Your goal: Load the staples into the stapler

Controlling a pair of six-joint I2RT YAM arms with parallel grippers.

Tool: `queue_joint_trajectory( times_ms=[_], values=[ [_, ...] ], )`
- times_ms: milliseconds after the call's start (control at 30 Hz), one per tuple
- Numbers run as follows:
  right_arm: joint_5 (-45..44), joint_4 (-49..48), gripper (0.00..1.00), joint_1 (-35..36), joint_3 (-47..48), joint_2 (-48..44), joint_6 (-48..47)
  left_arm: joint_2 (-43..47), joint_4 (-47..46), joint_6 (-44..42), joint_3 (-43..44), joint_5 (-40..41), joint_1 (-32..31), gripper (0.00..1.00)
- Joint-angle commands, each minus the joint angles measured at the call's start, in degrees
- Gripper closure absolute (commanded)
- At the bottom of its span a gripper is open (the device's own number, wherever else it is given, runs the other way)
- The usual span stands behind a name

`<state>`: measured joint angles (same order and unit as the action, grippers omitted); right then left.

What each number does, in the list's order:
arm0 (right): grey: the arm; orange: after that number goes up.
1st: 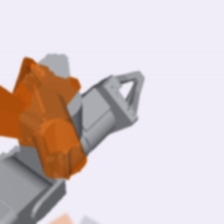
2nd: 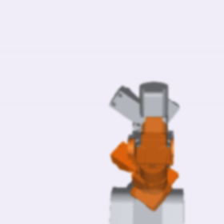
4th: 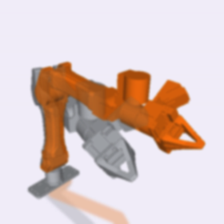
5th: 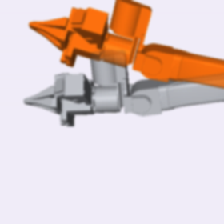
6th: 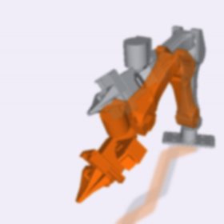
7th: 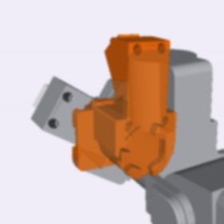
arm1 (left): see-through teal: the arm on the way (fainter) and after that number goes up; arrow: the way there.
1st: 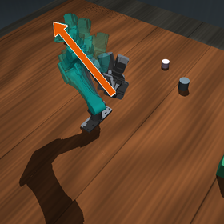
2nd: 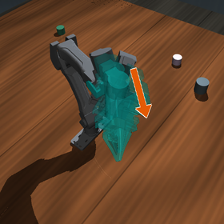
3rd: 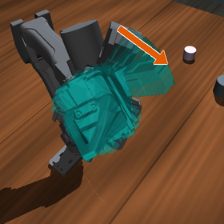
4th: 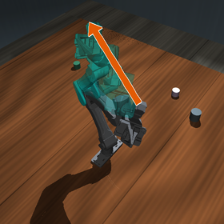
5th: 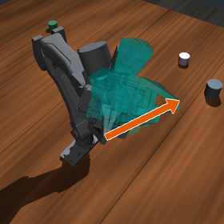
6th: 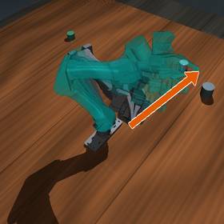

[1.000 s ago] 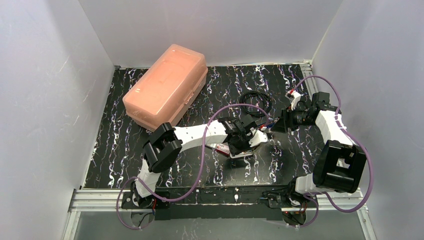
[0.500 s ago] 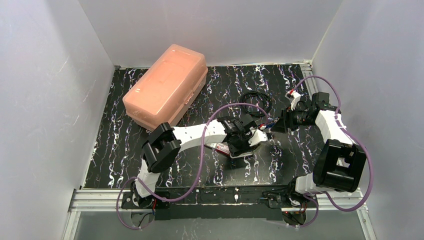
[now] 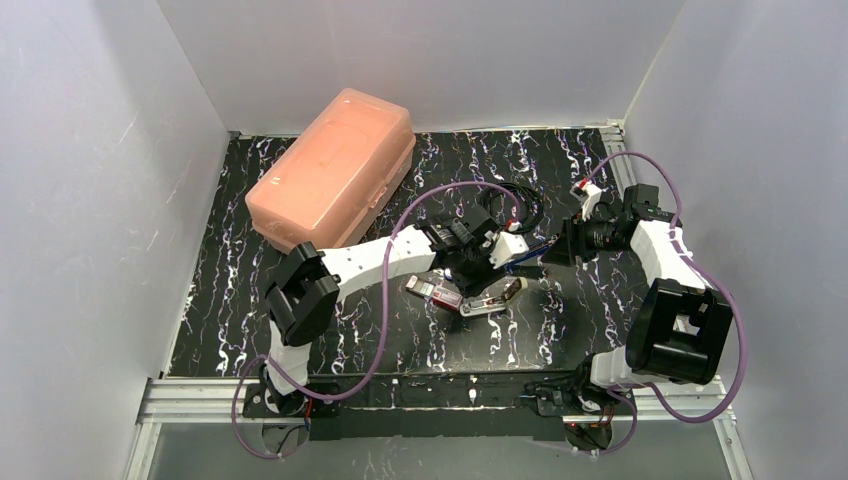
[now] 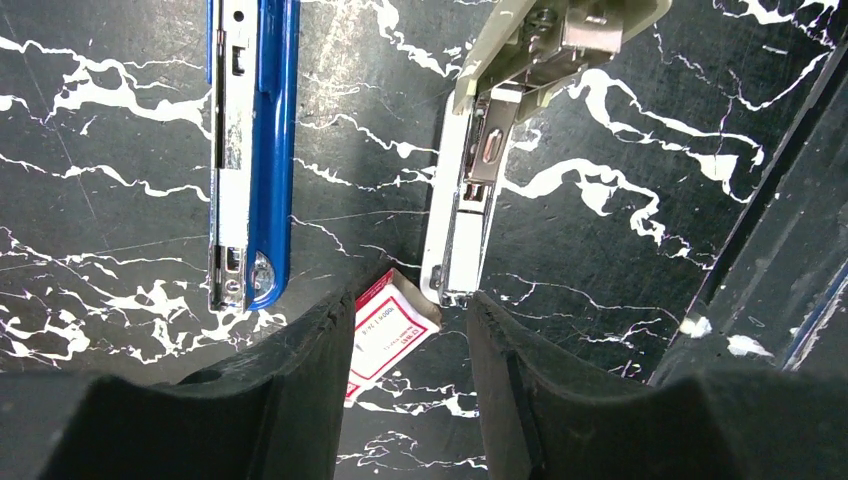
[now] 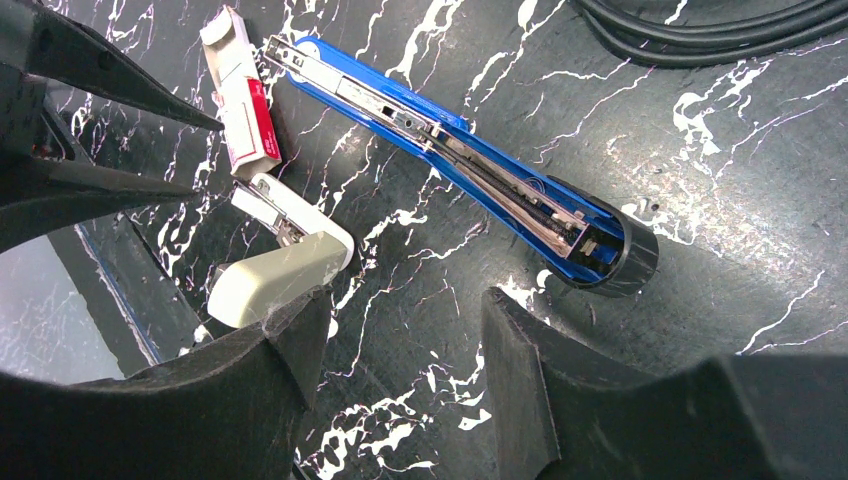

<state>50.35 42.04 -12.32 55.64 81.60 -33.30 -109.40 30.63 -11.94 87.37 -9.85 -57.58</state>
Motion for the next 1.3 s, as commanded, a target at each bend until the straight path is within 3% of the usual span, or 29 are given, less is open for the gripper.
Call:
queue_joint_trajectory(
  times_ms=[0, 1267],
  values=[
    [1.5, 0.2, 0.36, -0.3, 1.0, -0.6, -1.0, -0.8, 0.0, 1.4, 0.2, -1.2, -0.1, 0.56],
    [1.7, 0.7, 0.36, -0.3, 1.2, -0.3, -1.3, -6.0, 0.3, 1.0, 0.3, -1.5, -0.1, 0.57]
  ],
)
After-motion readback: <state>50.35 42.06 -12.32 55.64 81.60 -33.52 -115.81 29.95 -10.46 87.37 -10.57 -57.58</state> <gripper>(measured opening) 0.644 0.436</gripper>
